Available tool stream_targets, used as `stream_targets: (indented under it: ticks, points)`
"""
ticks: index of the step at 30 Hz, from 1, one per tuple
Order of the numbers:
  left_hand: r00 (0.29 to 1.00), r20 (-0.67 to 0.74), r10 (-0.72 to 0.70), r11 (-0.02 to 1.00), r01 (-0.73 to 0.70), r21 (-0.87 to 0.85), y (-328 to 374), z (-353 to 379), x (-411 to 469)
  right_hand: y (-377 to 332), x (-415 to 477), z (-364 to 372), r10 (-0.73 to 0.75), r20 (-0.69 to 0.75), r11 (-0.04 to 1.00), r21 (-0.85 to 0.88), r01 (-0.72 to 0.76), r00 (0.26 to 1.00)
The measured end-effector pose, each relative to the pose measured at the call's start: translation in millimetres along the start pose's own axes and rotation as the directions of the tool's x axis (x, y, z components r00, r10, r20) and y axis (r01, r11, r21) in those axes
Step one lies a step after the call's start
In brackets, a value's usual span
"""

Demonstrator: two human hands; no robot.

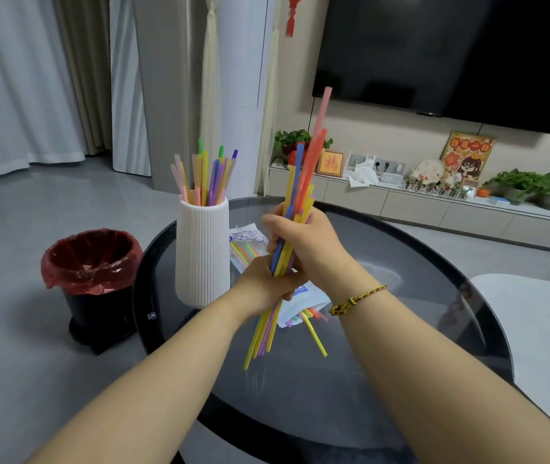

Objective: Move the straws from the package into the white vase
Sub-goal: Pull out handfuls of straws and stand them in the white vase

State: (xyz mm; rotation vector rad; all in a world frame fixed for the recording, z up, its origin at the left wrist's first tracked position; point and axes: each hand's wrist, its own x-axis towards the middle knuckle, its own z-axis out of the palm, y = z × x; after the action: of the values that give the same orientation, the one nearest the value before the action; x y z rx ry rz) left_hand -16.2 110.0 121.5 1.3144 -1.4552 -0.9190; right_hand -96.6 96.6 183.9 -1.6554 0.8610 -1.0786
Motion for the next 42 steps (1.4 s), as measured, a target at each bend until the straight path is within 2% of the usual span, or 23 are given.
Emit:
stream_targets:
  ticks: [6, 11, 16, 20, 26, 32, 37, 40, 42]
  points:
    - [0.999, 0.044, 0.026, 0.997, -0.023, -0.073, -17.2, 1.4, -1.4, 20.0, -3.0, 2.9, 0.021, 0.087, 0.996, -0.092, -0.013, 0.996]
    - [0.986, 0.144, -0.078, 0.996, 0.084, -0.034, -36.4, 1.9, -9.6, 34.7, -5.1, 4.7, 0.021, 0.068, 0.993, -0.119, -0.013, 0.997]
    - [0.992, 0.098, -0.077, 0.997, 0.074, 0.033, -34.1, 2.8, -6.9, 32.1, -0.8, 3.8, -0.023, 0.018, 0.997, -0.075, 0.024, 1.0]
    - [0.994, 0.097, -0.055, 0.998, 0.055, -0.002, -35.9, 1.6, -4.7, 33.5, -2.2, 2.0, -0.007, 0.062, 0.999, 0.032, 0.005, 0.998]
    - [0.991, 0.094, -0.093, 0.994, 0.088, 0.06, -52.8, 6.3, -9.8, 48.7, -9.6, 5.4, 0.063, 0.096, 0.998, -0.02, -0.062, 0.993]
    - [0.959, 0.221, -0.179, 0.984, 0.178, 0.026, -62.5, 3.3, -16.5, 52.6, -4.7, 5.8, 0.03, 0.005, 0.998, -0.059, -0.03, 1.0]
    - [0.96, 0.155, -0.232, 0.972, 0.222, 0.079, -59.8, 5.7, -20.8, 47.3, 1.6, 2.5, -0.004, -0.054, 0.999, 0.039, 0.006, 0.999]
    - [0.974, 0.121, -0.194, 0.981, 0.19, 0.041, -50.5, 0.4, -17.6, 43.8, 1.7, 2.4, 0.03, 0.0, 0.991, 0.132, -0.029, 1.0]
    - [0.98, 0.106, -0.168, 0.986, 0.165, 0.035, -46.1, -6.2, -14.2, 41.1, 1.9, 5.5, 0.03, 0.045, 0.991, 0.132, -0.036, 0.999]
